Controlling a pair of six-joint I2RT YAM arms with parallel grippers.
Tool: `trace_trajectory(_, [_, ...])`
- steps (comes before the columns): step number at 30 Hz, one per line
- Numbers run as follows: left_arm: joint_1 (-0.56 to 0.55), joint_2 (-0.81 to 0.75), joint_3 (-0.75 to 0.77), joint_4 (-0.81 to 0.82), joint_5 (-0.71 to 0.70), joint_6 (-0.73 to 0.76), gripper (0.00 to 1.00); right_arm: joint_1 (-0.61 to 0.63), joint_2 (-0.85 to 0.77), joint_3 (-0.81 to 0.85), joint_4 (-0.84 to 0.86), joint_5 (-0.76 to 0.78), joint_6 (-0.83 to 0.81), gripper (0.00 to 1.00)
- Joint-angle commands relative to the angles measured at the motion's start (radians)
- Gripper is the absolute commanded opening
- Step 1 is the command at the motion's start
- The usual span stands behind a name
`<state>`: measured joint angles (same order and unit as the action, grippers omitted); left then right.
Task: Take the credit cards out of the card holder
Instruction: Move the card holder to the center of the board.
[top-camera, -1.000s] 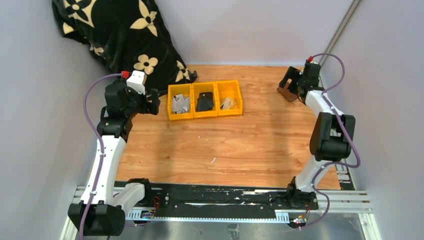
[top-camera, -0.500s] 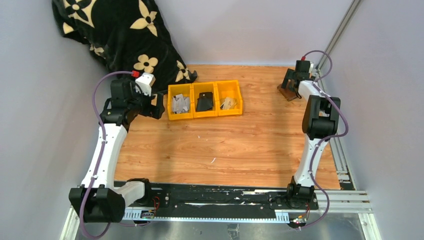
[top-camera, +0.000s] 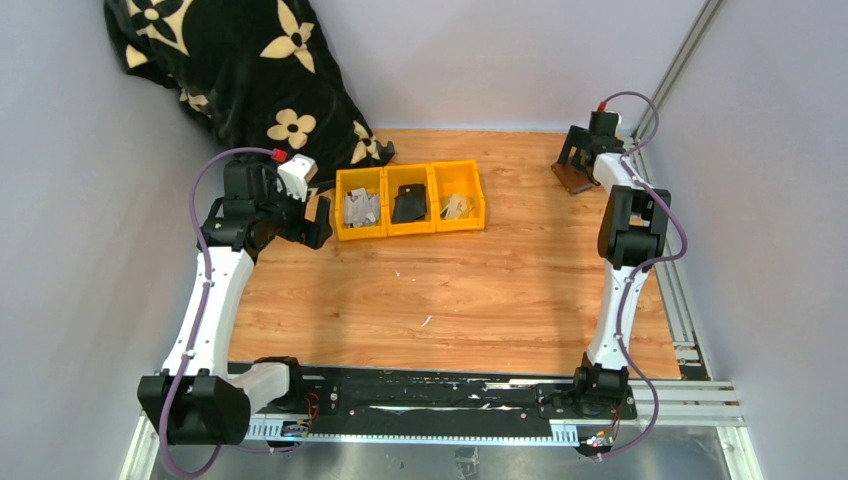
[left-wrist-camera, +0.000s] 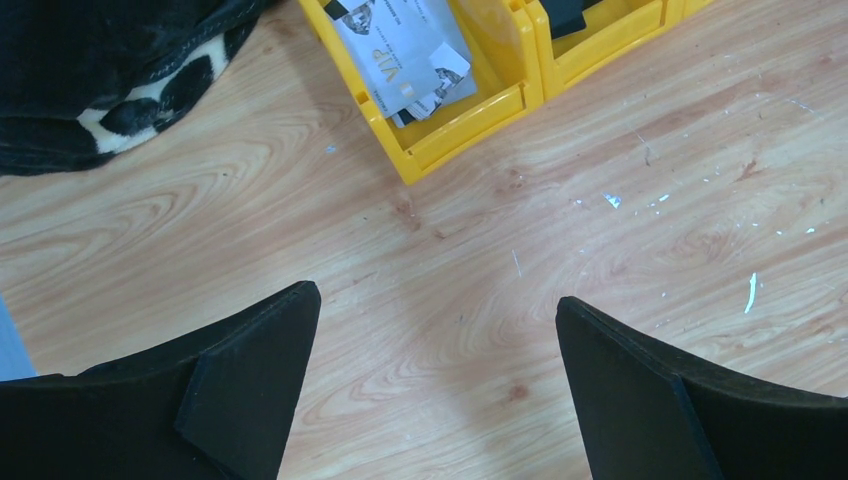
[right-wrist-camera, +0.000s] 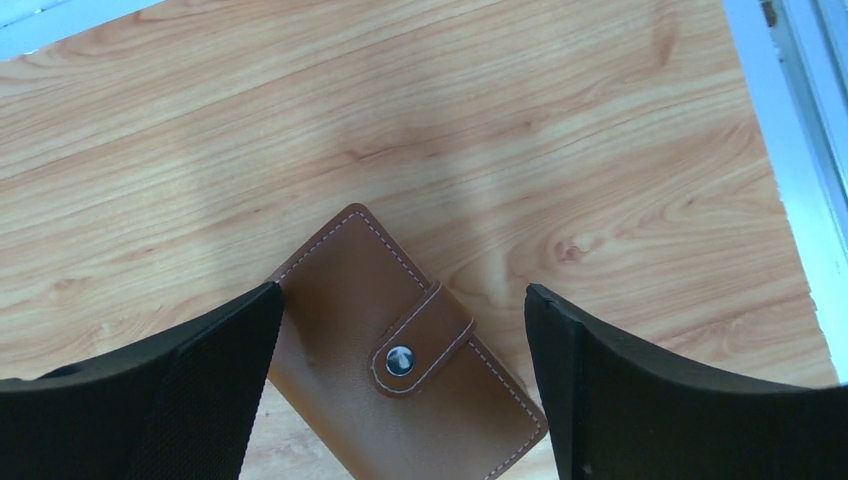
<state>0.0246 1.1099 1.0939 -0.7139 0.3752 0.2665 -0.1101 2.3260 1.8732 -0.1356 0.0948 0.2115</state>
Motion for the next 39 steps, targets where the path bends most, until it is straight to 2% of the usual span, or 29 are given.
trace_trajectory(1, [0.005,0.005,0.031,-0.02,0.015,0.013,1.0,0.01,0.038,-0.008,-0.077,-0.121,0.001,0.91])
trace_trajectory(7, [0.005,0.012,0.035,-0.043,0.006,0.018,1.0,0.025,-0.046,-0.099,-0.075,-0.176,-0.021,0.76])
trace_trajectory(10, [0.005,-0.002,0.03,-0.043,-0.004,0.025,1.0,0.029,-0.086,-0.124,-0.134,-0.2,-0.004,0.69])
trace_trajectory(15, [0.005,-0.022,0.027,-0.042,-0.035,0.043,1.0,0.055,-0.165,-0.22,-0.203,-0.208,-0.005,0.68])
trace_trajectory(19, [0.005,-0.025,0.023,-0.027,-0.061,0.036,1.0,0.104,-0.268,-0.373,-0.205,-0.179,0.015,0.66])
trace_trajectory(30, [0.006,-0.013,0.024,0.054,-0.125,-0.019,1.0,0.346,-0.518,-0.74,-0.247,-0.098,0.148,0.63])
trace_trajectory(35, [0.005,0.05,0.04,0.098,-0.151,-0.077,1.0,0.438,-0.635,-0.893,-0.252,-0.022,0.231,0.63])
trace_trajectory(39, [0.005,0.122,0.053,0.13,-0.151,-0.119,1.0,0.527,-0.72,-0.989,-0.211,-0.033,0.294,0.63])
